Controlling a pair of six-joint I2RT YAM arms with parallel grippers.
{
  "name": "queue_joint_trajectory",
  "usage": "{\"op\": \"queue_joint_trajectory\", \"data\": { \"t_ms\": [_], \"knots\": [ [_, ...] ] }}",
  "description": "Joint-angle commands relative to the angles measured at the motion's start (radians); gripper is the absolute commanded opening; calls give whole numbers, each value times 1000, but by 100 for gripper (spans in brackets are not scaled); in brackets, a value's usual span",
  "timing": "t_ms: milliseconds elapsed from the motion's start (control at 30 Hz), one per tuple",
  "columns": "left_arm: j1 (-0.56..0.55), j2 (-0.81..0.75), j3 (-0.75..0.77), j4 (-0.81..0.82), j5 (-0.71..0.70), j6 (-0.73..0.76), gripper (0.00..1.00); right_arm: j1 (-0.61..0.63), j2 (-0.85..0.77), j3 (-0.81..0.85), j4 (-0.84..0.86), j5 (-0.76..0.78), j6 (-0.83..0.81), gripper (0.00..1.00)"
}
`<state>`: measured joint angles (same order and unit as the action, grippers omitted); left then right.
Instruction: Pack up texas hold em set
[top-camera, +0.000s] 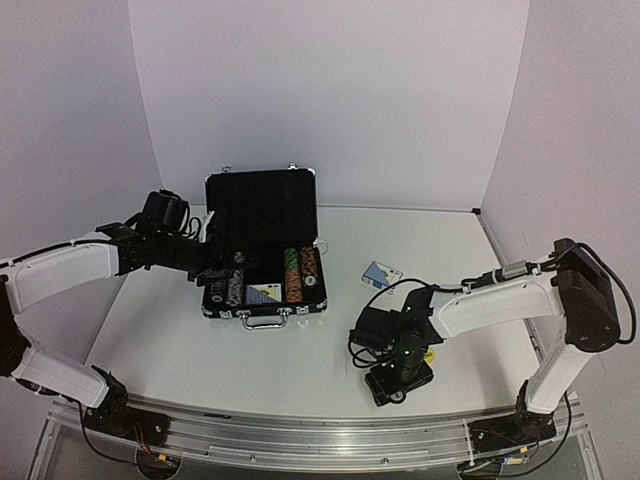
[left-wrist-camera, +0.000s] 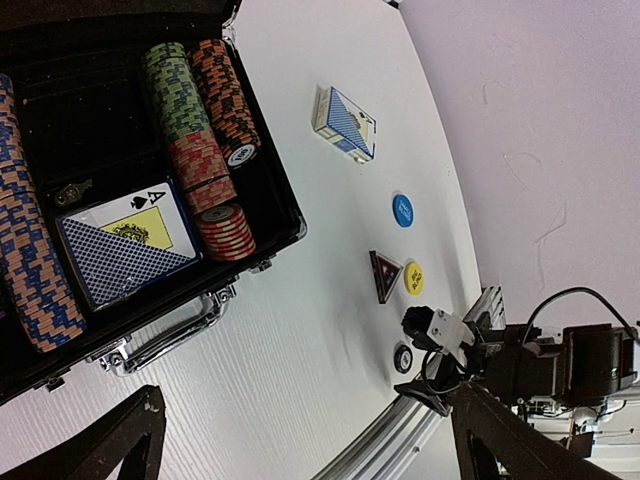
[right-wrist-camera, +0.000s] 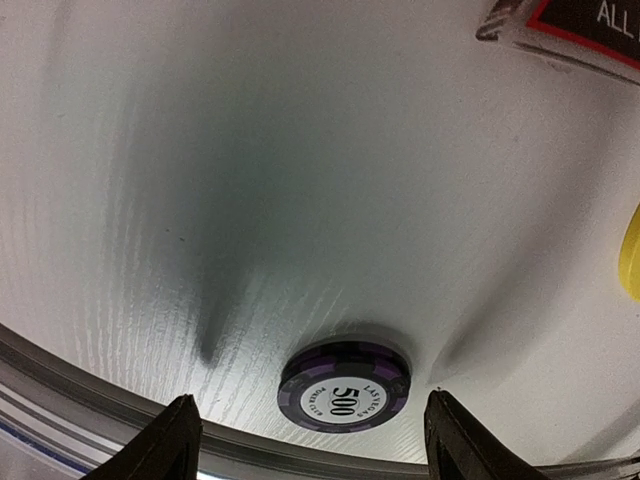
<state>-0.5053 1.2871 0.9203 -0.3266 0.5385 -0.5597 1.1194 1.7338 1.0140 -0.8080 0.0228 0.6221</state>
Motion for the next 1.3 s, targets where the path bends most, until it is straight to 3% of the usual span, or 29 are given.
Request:
{"op": "queue_joint_trajectory", "data": {
  "t_ms": [0,267,367,600,767,1033,1267],
  "knots": [
    [-4,8,-9,47,-6,-12,100,3,10,-22,-9,39,44,70],
    [-4,5,-11,41,-14,-12,100,8,47,-30,5,78,63,59],
    [-4,2,-8,34,-17,-11,100,10,43,-45,23,71,70,50],
    [-4,-15,-16,19,-24,-13,100,16,72,-60,53,70,86,43],
    [-4,-39,-38,23,-24,-19,100,25,75,-60,55,94,101,28],
    [-4,-42,-55,13,-2,-21,100,36,-2,-8,51,93,59,25],
    [-4,-20,-85,101,110,-69,100,40,-73,60,32,92,10,26]
  ]
}}
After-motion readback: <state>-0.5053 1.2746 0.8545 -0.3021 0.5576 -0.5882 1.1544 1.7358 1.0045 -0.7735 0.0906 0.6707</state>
